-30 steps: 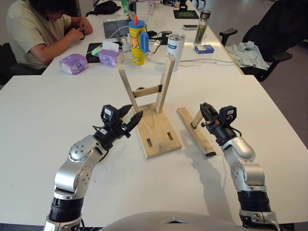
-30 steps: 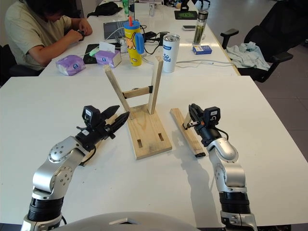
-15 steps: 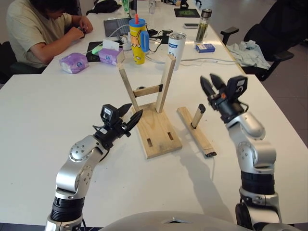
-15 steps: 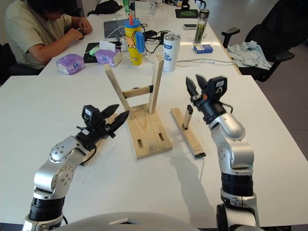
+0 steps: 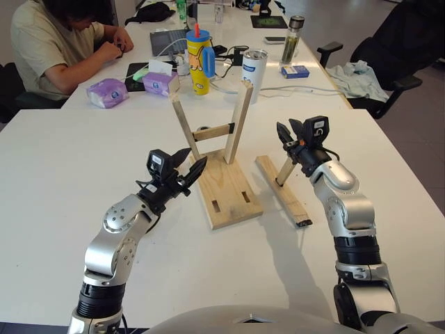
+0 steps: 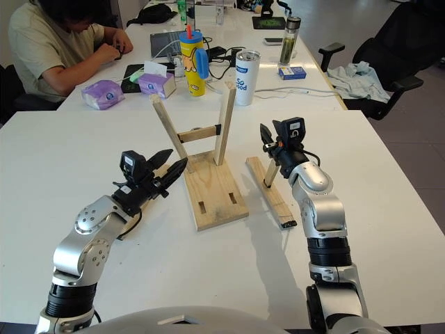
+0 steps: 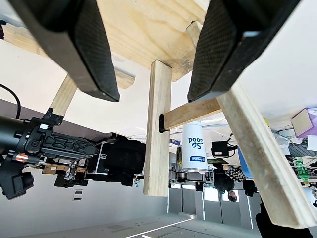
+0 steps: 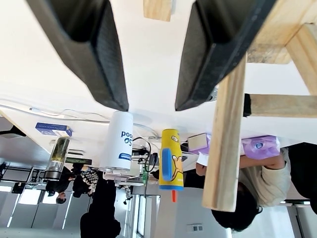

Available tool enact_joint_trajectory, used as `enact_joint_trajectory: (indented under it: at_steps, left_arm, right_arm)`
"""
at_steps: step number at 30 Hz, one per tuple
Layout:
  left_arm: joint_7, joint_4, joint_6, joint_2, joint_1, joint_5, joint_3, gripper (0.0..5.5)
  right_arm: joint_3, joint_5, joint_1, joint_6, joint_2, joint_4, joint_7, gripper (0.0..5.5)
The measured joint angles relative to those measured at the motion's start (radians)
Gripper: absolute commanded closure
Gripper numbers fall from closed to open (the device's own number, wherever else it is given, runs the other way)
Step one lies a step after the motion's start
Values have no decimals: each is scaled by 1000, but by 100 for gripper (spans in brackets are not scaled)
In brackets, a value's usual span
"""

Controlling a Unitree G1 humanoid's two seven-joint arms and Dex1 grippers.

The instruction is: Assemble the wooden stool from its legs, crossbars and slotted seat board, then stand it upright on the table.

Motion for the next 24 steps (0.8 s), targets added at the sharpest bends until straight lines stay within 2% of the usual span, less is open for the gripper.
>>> enact_joint_trajectory:
  at_steps: [5,9,11,14,16,18,19,21,24]
  left_arm:
    - [1,1,-1,-1,1,1,-1,295]
    - [6,0,-6,-3,8,4,-5,295]
    - [12,1,-8,-6,15,9,-7,295]
    - [15,1,-10,-7,26,11,-7,295]
    - [17,0,-16,-8,26,18,-10,295]
    - [21,-3,-43,-5,35,52,-26,295]
    - [14,-7,-70,5,46,89,-60,295]
    - [-21,-1,-107,29,57,155,-139,295]
    - [-102,42,-165,91,54,249,-237,295]
  right_arm:
    - [-36,-35,-16,-60,-25,-55,1,376]
    - [-13,-9,-73,0,-64,-259,41,376]
    - [39,53,-32,74,-76,-382,95,346]
    - [149,94,210,138,-126,-465,207,302]
    - [162,83,397,137,-190,-465,266,261]
    - [124,57,552,95,-231,-407,291,229]
    - [67,48,599,70,-232,-351,287,213]
    - [-6,51,612,39,-231,-302,277,185]
    - [-33,55,574,13,-229,-245,286,132]
